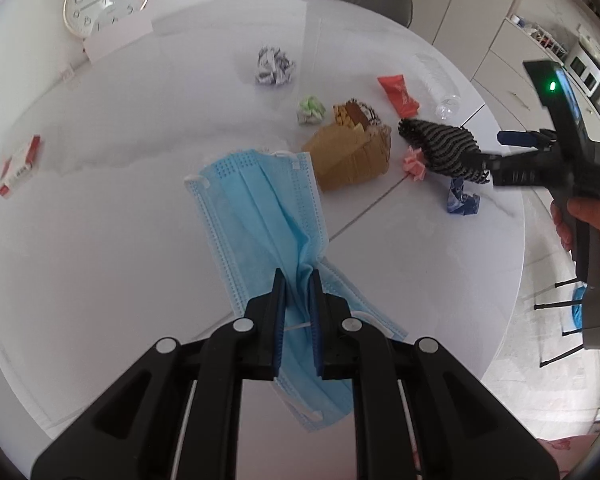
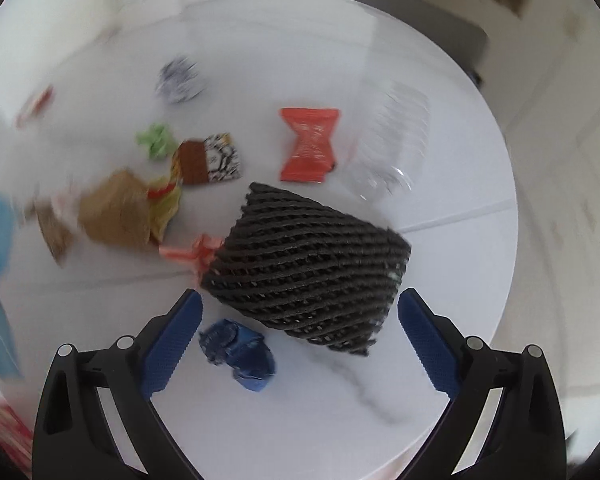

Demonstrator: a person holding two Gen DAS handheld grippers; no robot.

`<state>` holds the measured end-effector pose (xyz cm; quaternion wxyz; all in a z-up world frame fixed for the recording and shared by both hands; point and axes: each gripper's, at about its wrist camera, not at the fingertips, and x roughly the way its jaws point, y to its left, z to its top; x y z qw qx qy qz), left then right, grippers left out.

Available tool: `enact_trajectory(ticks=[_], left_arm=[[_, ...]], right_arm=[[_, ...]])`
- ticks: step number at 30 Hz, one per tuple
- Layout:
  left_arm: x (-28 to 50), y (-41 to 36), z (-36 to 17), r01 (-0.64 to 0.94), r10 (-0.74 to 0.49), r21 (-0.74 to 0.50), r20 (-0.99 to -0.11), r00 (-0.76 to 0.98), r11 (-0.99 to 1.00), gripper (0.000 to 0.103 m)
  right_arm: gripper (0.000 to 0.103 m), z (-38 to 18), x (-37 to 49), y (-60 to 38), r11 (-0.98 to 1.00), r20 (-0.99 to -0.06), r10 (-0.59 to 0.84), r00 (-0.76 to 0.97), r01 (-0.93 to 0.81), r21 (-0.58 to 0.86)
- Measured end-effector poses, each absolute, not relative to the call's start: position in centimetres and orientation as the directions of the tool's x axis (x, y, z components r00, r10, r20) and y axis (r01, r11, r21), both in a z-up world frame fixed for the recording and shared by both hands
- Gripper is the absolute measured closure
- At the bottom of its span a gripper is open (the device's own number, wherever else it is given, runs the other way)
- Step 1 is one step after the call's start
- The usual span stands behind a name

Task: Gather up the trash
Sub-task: 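Grasp the blue face mask with the left tool, then grasp the black foam net sleeve with the right tool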

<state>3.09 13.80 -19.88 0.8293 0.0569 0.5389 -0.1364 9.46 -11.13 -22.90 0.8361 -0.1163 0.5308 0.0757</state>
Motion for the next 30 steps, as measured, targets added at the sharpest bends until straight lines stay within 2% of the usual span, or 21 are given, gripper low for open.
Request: enact_trajectory(ticks=[2, 5, 12, 15, 17, 18, 19, 20, 25, 30], left_arm=[[3.8, 13.8, -19.5, 0.308, -0.17, -0.045, -0.905, 0.391, 0.95, 0.092], [4.6, 13.8, -19.4, 0.329, -0.179, -0.046, -0.905, 0.386, 0.943, 0.092], [5.5, 13.9, -18.9, 0.342, -0.215, -0.079, -0.899, 0.381, 0.936, 0.092], [5.6, 14.5, -18.5, 0.334, -0.229, -0.097, -0.894, 0.386, 0.938, 0.092], [5.4, 15.1, -18.1, 0.313, -0.218, -0.092, -0.891, 0.397, 0.945, 0.092], [5.2, 15.3, -18.0, 0.306, -0.211, -0.086, -0.89, 0.404, 0.948, 0.092], [5.0, 15.6, -17.7, 0.294, -0.198, -0.075, -0.888, 0.415, 0.953, 0.092], [4.8, 15.7, -17.5, 0.282, -0.188, -0.068, -0.887, 0.423, 0.957, 0.092], [3.4, 16.2, -16.3, 0.22, -0.154, -0.058, -0.878, 0.453, 0.974, 0.092], [2.4, 14.4, -15.1, 0.239, -0.173, -0.063, -0.865, 0.472, 0.969, 0.092]], right_arm=[[0.021, -23.3, 9.2, -10.9, 0.919, -0.903, -0.047, 0.428, -0.336, -0.207], [0.027, -23.8, 9.1, -11.5, 0.87, -0.905, -0.082, 0.417, -0.414, -0.269], [0.03, -26.1, 8.8, -10.7, 0.744, -0.926, -0.087, 0.367, -0.594, -0.305], [0.037, -27.1, 8.8, -9.4, 0.676, -0.921, -0.1, 0.377, -0.654, -0.341], [0.064, -27.4, 9.3, -9.2, 0.675, -0.924, -0.096, 0.37, -0.658, -0.334], [0.071, -27.5, 9.5, -9.3, 0.686, -0.928, -0.089, 0.362, -0.654, -0.32], [0.083, -27.3, 9.8, -9.5, 0.701, -0.931, -0.078, 0.357, -0.644, -0.306], [0.087, -27.1, 10.1, -9.7, 0.714, -0.93, -0.065, 0.361, -0.635, -0.296], [0.09, -25.0, 10.5, -10.9, 0.787, -0.929, 0.019, 0.369, -0.579, -0.214], [0.09, -20.3, 9.1, -13.4, 0.898, -0.896, 0.176, 0.407, -0.439, -0.023]])
